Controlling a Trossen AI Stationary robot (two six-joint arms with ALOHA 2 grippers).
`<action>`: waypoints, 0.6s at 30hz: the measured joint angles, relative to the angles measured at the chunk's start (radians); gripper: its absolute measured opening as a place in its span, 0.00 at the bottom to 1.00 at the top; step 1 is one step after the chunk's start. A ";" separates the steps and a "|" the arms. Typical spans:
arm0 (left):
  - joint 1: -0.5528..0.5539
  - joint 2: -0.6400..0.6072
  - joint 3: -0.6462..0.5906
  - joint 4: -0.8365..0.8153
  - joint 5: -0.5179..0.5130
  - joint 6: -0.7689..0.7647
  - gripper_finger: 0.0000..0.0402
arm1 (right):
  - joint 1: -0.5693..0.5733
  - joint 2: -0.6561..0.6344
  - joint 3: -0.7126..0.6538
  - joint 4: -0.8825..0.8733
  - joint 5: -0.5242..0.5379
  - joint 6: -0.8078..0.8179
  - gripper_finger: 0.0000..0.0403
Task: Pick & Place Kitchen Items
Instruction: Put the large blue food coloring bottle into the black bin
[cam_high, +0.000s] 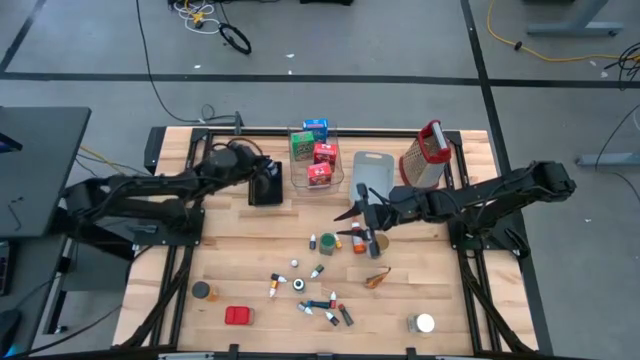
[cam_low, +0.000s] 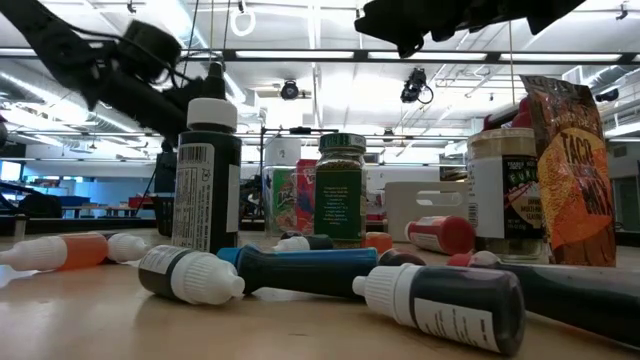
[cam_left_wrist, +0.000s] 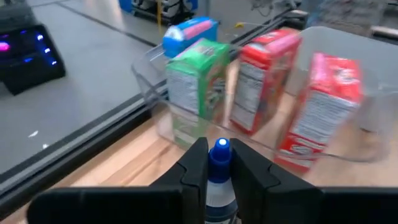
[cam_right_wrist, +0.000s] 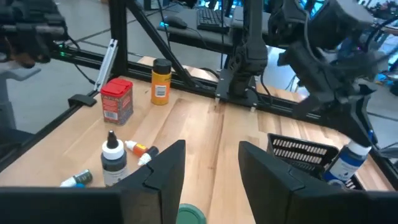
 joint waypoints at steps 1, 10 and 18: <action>0.011 0.033 0.000 0.029 0.007 -0.011 0.15 | -0.003 0.000 0.000 0.000 0.000 0.002 0.39; 0.055 0.249 0.003 0.217 0.055 -0.052 0.15 | -0.020 0.000 0.000 -0.002 0.001 0.019 0.39; 0.054 0.279 0.003 0.264 0.066 -0.051 0.21 | -0.020 0.000 0.000 -0.002 -0.001 0.024 0.39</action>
